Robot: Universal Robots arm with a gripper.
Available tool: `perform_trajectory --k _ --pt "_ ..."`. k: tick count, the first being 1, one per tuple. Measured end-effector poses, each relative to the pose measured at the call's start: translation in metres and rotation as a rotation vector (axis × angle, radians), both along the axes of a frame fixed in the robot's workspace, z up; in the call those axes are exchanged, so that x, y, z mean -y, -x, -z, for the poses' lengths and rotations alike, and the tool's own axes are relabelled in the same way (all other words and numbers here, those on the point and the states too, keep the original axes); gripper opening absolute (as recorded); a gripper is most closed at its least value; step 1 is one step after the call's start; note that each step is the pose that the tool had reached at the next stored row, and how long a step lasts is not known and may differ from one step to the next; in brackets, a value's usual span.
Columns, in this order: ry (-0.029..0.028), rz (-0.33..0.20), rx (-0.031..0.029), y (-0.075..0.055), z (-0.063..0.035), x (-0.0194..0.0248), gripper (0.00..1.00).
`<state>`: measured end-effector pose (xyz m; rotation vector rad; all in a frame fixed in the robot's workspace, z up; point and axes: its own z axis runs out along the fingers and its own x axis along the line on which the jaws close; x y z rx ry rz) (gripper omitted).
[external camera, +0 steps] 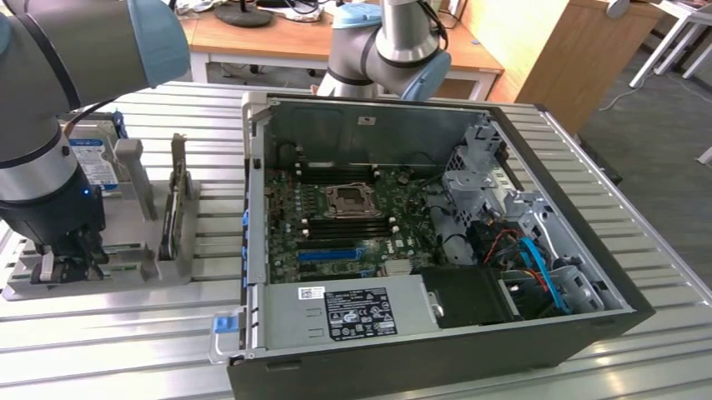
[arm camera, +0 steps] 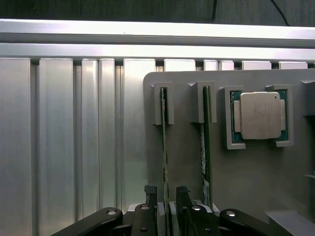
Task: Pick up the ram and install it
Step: 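Pick up the ram and move it above insertion slot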
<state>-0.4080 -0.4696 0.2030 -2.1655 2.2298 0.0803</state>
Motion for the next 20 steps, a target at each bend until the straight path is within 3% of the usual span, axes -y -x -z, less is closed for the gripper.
perform_trajectory --k 20 --pt "0.0002 0.0 0.0 0.0001 0.0033 -0.0001 0.3"
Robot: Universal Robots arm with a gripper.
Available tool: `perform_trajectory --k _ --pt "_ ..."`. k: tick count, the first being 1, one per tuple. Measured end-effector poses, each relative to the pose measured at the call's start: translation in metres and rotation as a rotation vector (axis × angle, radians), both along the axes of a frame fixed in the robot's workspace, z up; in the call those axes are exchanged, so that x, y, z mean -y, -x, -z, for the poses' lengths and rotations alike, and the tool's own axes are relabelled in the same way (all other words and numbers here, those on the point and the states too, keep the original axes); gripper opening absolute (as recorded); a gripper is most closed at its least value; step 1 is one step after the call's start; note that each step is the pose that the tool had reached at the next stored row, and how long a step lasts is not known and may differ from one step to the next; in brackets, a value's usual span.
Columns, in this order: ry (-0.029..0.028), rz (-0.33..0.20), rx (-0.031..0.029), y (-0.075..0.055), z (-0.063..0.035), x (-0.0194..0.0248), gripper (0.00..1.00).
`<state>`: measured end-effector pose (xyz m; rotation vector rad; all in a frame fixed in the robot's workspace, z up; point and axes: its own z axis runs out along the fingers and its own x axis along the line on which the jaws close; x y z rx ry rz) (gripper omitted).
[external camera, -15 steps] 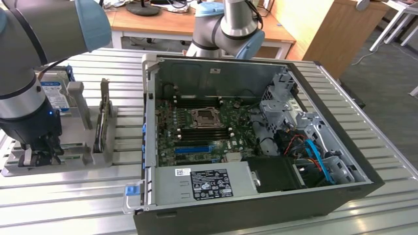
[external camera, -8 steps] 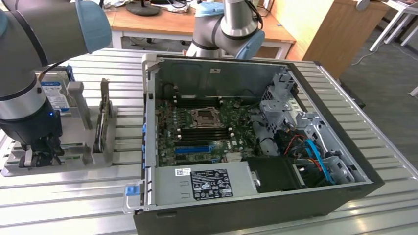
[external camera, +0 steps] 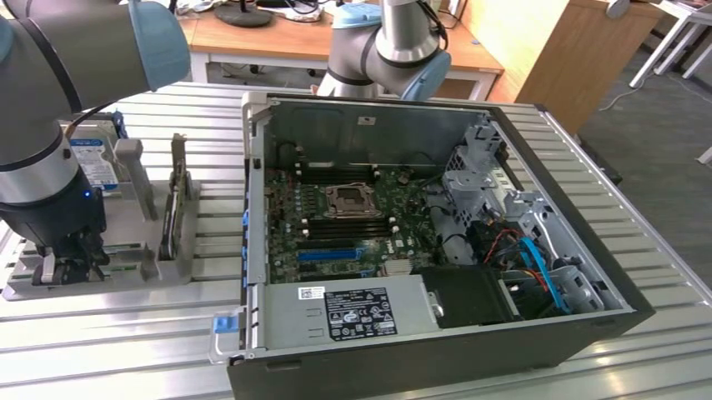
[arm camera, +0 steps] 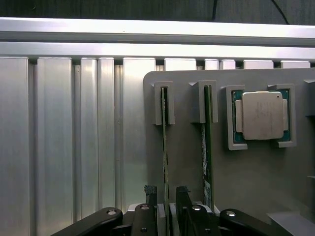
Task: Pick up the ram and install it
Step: 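Pick up the ram and move it above insertion slot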
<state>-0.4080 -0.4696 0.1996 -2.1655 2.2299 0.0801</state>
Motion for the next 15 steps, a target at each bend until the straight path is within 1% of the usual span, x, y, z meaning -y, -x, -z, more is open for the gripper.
perform_trajectory --k 5,6,15 --pt "-0.0001 0.0 0.0 0.0 0.0 0.0 0.29" --pt "0.0 0.0 0.0 0.0 0.0 0.0 0.22" --pt "0.0 0.0 0.0 0.0 -0.0012 0.0 0.22"
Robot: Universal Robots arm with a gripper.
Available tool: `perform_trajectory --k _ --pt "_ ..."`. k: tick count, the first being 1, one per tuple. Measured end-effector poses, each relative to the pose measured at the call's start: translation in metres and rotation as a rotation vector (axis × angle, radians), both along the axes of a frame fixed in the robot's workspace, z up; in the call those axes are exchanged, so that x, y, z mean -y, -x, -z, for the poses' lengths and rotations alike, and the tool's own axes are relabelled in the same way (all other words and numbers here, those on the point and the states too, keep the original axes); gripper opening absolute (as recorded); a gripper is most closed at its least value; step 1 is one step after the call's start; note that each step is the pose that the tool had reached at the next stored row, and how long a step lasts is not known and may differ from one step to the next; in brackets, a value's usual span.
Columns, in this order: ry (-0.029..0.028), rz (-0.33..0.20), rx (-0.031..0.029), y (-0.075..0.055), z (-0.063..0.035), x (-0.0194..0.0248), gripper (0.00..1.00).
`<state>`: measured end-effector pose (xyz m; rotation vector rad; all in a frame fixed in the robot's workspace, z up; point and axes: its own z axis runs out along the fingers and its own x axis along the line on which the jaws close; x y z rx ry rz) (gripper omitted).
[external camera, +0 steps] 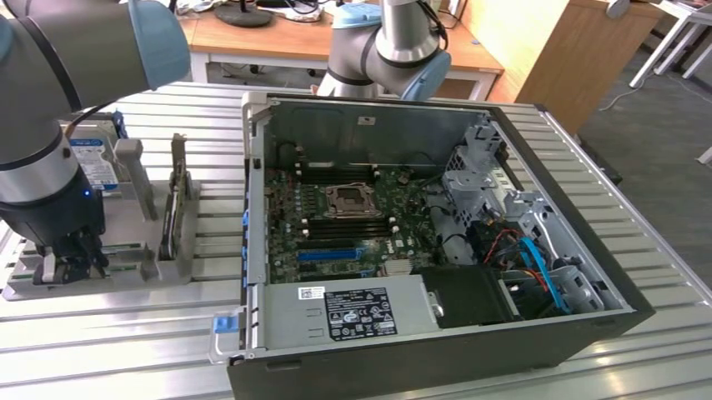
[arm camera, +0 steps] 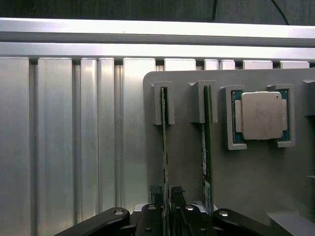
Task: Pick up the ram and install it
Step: 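Pick up the ram and move it above insertion slot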
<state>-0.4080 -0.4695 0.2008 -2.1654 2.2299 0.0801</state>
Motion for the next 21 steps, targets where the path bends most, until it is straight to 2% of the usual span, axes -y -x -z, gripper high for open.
perform_trajectory --k 13,15,16,17,21 --pt "-0.0001 0.0 -0.0001 0.0 -0.0003 0.0002 0.22" --pt "-0.0001 0.0 -0.0001 0.0 -0.0004 0.0002 0.2" --pt "-0.0001 0.0 -0.0001 0.0 -0.0004 0.0002 0.14" --pt "-0.0001 0.0 -0.0001 0.0 -0.0003 0.0002 0.12" --pt "-0.0001 0.0 -0.0001 0.0 -0.0004 0.0002 0.12"
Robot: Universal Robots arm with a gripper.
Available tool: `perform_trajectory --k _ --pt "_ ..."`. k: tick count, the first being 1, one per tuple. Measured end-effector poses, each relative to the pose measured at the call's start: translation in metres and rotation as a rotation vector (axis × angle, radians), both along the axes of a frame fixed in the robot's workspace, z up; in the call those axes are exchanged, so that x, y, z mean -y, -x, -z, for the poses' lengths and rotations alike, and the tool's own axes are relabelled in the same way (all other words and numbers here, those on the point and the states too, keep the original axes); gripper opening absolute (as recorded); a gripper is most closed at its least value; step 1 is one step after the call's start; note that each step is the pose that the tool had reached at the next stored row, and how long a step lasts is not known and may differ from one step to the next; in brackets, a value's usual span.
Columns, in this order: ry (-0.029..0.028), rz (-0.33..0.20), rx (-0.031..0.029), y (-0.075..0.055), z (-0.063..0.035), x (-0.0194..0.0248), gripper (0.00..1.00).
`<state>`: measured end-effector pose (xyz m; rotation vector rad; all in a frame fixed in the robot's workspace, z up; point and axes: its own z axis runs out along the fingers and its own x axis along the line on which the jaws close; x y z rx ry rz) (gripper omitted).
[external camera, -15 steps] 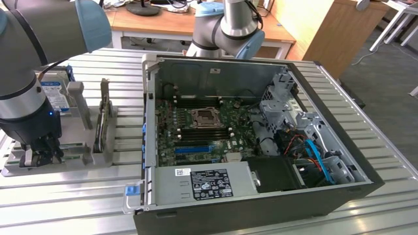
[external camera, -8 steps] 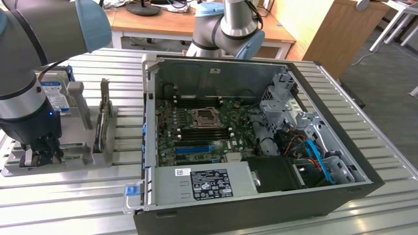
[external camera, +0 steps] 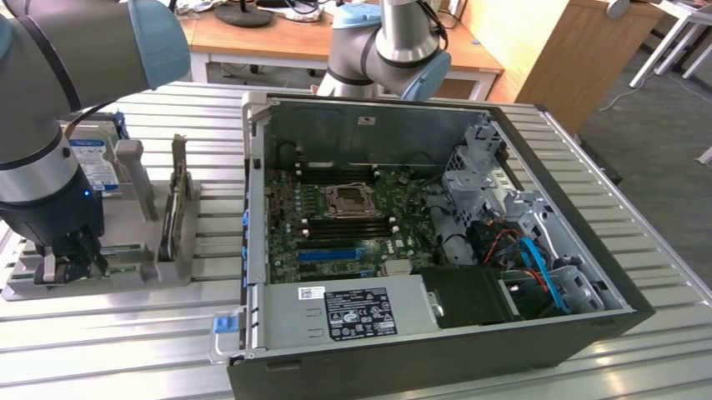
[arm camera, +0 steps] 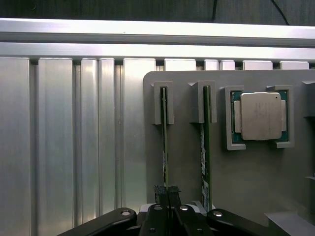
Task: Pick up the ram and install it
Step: 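Pick up the ram and move it above insertion slot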
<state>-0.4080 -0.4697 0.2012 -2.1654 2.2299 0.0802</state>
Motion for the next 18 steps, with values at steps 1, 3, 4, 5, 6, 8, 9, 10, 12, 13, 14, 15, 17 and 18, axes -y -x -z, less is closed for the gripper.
perform_trajectory --k 1,3,4,5,6,8,9,10,12,13,14,15,17,18 --pt "0.0 0.0 0.0 0.0 0.0 0.0 0.12" --pt "0.0 0.0 0.0001 0.0 0.0 0.0 0.12" --pt "-0.0001 -0.001 0.0 0.0 0.0 0.0 0.12" --pt "0.0 -0.002 0.0 0.0 0.0 0.0 0.12" --pt "0.0001 -0.002 0.0 0.0 0.0 0.0 0.12" --pt "0.0001 -0.004 -0.0001 0.0 0.0 0.0 0.12" --pt "0.0001 -0.005 0.0 0.0 0.0 0.0 0.12" --pt "0.0 -0.006 0.0 0.0 0.0 0.0 0.12" --pt "0.0001 -0.008 0.0 0.0 0.0 0.0 0.12" --pt "0.0001 -0.01 -0.0001 0.0 0.0 0.0 0.12" --pt "0.0 -0.01 0.0 0.0 0.0 0.0 0.12" --pt "0.0001 -0.01 -0.0001 0.0 0.0 0.0 0.12" --pt "0.0001 -0.01 -0.0001 0.0 0.0 0.0 0.12" --pt "0.0001 -0.01 0.0 0.0 -0.0001 0.0 0.12"
